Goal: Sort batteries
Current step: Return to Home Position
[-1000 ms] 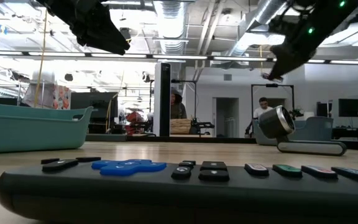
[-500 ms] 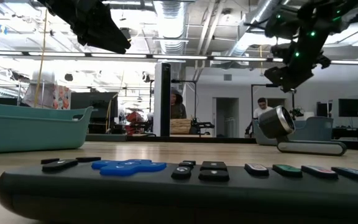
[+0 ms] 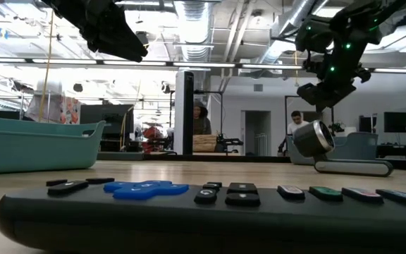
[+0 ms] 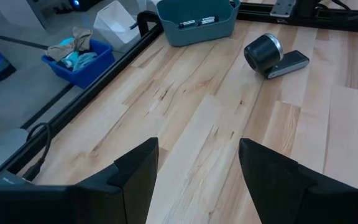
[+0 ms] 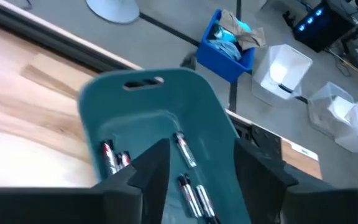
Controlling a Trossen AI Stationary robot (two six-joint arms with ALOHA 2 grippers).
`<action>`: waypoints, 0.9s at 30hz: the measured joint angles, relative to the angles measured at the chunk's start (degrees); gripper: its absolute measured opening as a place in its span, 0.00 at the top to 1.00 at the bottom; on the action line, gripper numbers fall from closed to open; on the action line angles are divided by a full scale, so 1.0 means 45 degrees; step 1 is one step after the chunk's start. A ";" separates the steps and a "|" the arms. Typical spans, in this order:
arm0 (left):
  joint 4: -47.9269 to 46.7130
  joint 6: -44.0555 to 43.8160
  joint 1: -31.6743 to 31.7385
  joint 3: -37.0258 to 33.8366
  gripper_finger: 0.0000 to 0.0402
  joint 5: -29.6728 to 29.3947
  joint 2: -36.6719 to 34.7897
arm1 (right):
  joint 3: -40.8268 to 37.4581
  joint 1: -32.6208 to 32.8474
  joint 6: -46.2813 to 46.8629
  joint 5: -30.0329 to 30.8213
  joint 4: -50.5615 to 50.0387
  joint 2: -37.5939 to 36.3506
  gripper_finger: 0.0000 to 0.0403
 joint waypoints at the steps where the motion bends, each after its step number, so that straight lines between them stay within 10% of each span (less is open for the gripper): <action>1: -0.0004 0.0000 0.0001 0.0000 0.46 0.0001 0.0000 | 0.0000 0.0145 0.0003 0.0004 0.0136 -0.0028 0.52; 12: 0.0178 0.0280 -0.0008 -0.0004 0.46 0.0031 0.0000 | -0.0064 0.4247 -0.2578 -0.1853 0.4293 -0.0381 0.62; 21: 0.4991 0.2509 -0.0013 -0.1583 0.46 0.2524 0.0005 | -0.2185 0.8022 -0.6090 -0.4777 1.2071 -0.0381 0.80; 27: 0.5955 0.3124 -0.0028 -0.2276 0.64 0.2461 -0.0266 | -0.3459 1.0159 -0.7506 -0.5640 1.4670 -0.0383 0.95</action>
